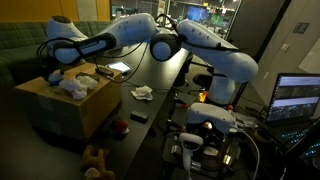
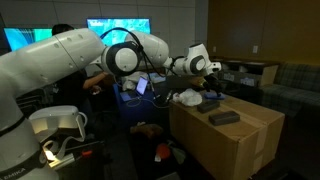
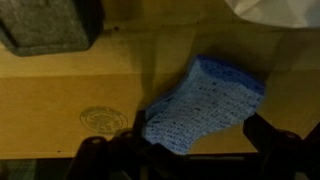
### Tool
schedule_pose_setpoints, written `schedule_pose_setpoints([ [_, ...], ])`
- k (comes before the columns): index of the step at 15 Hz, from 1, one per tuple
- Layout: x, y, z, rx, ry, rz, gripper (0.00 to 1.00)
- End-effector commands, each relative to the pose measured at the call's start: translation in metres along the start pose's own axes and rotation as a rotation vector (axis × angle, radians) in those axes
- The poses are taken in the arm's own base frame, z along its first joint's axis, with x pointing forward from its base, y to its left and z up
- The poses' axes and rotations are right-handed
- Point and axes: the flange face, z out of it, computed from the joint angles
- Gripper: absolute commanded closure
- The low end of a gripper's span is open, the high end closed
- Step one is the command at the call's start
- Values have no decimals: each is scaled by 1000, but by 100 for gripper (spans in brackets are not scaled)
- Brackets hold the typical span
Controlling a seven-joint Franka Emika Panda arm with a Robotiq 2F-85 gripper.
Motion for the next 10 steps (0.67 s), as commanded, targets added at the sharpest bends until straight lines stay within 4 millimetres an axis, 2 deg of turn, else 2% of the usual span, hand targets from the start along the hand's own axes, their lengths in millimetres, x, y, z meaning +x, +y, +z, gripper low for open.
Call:
schedule_pose_setpoints([
  [1,2,-4,6,-28,29,16,0],
  [6,-2,-4,13,-44,17,11,0],
  [7,-2,-3,13,-49,11,1,2],
  [8,-1,-3,11,-53,12,-3,26],
  [10,1,-3,8,-58,12,-13,30],
])
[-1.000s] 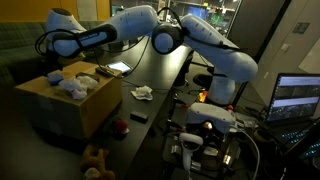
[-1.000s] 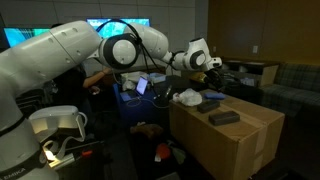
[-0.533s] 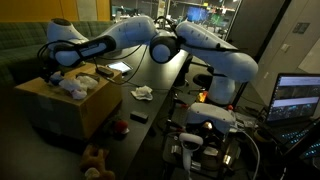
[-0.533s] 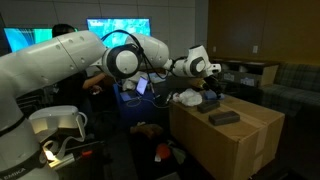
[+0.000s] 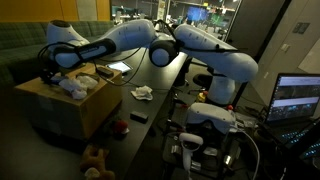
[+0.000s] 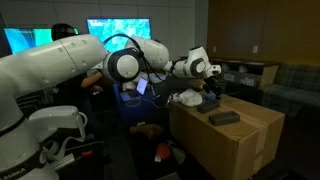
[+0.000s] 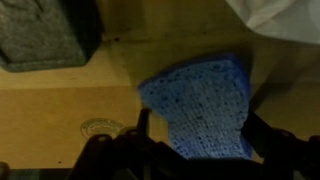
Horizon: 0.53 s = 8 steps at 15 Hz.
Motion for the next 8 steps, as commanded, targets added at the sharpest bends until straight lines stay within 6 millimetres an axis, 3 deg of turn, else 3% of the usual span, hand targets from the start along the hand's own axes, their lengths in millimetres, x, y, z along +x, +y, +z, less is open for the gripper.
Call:
schedule_pose_setpoints([
  [1,7,-3,-9,-30,22,-26,38],
  [4,11,-4,-19,-20,-1,-51,61],
  [8,17,-6,-39,5,-54,-121,74],
])
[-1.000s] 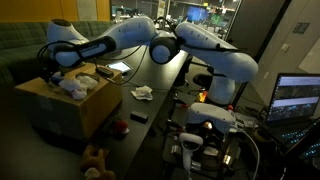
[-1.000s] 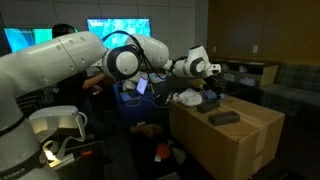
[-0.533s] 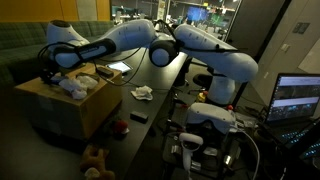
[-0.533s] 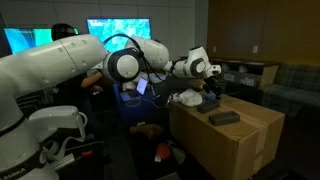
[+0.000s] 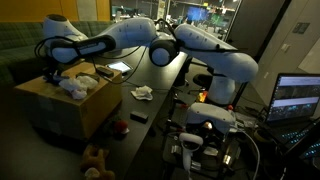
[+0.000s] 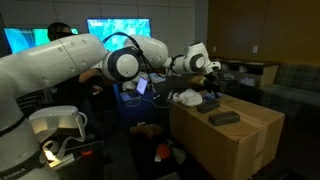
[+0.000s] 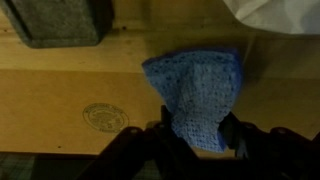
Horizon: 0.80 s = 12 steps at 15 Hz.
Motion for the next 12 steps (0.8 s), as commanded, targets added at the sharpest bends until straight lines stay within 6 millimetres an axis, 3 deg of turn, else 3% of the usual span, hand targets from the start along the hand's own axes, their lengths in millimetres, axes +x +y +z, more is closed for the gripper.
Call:
schedule_pose_setpoints([
  [1,10,-3,-26,14,-34,-75,79],
  [8,26,2,-75,-18,-61,-153,96],
  [12,32,19,-107,-10,-121,-187,100],
])
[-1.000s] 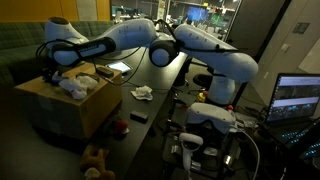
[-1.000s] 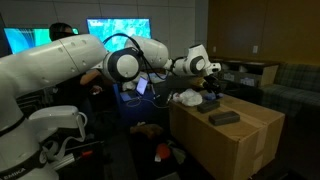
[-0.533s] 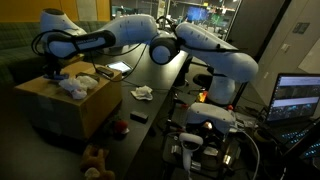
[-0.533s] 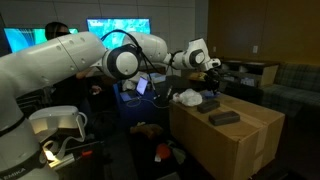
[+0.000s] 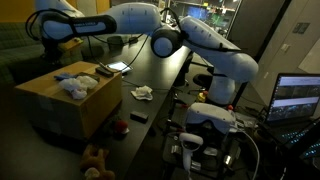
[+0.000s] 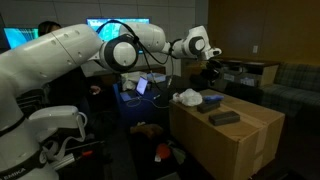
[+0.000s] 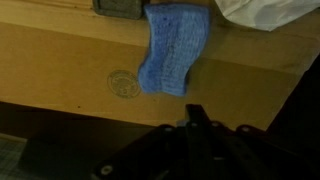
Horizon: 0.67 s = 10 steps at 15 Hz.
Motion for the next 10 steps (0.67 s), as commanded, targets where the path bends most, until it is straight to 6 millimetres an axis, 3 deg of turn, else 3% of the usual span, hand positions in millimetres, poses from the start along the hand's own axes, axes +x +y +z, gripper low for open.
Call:
schedule_pose_setpoints([
  [1,0,18,-38,2,-65,-49,100],
  [4,-6,35,-48,2,-126,-52,100],
  [6,-11,39,-41,13,-142,-49,100],
  [7,-14,38,-31,11,-145,-38,94],
  [8,-18,37,-24,31,-161,-42,74],
  [10,-25,30,-3,45,-171,-44,60],
])
